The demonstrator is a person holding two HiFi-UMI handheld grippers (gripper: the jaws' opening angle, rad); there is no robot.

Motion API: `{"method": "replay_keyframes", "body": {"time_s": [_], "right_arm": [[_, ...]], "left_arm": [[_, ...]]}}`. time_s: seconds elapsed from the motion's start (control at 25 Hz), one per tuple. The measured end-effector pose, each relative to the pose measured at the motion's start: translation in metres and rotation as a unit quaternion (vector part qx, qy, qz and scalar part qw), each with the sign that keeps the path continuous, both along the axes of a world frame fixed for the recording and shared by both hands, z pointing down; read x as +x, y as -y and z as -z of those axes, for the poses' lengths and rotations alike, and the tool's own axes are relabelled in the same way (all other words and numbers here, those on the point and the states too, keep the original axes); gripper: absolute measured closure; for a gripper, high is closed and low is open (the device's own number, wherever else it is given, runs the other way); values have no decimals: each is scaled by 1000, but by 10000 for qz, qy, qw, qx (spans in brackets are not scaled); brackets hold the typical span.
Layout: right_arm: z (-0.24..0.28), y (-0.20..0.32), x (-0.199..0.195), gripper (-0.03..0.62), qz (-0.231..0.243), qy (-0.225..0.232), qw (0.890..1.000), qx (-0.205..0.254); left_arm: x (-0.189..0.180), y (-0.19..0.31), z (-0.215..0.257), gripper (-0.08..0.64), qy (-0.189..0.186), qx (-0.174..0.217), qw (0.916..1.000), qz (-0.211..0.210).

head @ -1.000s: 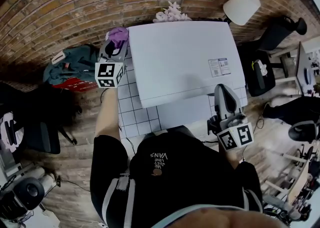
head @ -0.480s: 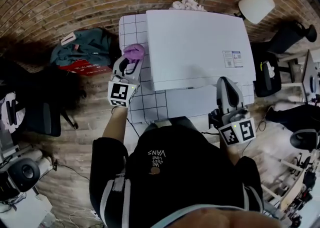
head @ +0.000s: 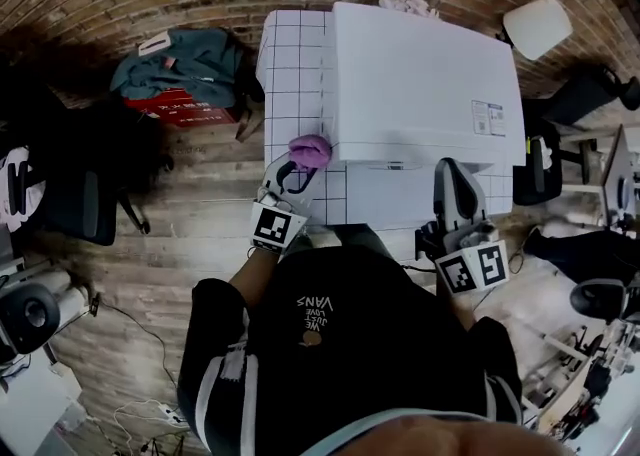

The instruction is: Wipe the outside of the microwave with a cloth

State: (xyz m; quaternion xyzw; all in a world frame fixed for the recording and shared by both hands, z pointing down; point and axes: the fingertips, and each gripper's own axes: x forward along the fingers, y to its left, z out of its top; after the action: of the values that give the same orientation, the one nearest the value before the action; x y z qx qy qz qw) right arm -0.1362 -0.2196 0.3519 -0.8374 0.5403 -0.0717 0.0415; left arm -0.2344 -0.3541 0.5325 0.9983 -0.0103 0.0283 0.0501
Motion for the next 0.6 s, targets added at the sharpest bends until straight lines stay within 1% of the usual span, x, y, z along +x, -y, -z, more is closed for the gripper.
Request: {"method": "replay_keyframes", "body": {"time_s": [0.16, 0.28, 0.4, 0.6], "right_arm": [[3, -5, 4, 595, -95, -66, 9999, -33], [5, -10, 12, 595, -183, -89, 9998, -57], [7, -11, 21, 595, -217, -98, 9997, -72], [6, -12, 40, 595, -278, -100, 9995, -135]], "left_arm": [[11, 12, -2, 426, -99, -178, 9997, 143], [26, 25, -6, 426, -85, -175, 9997, 168], [49, 48, -9, 426, -34, -67, 9997, 215], [99, 96, -11, 426, -27, 16, 9994, 333]]}}
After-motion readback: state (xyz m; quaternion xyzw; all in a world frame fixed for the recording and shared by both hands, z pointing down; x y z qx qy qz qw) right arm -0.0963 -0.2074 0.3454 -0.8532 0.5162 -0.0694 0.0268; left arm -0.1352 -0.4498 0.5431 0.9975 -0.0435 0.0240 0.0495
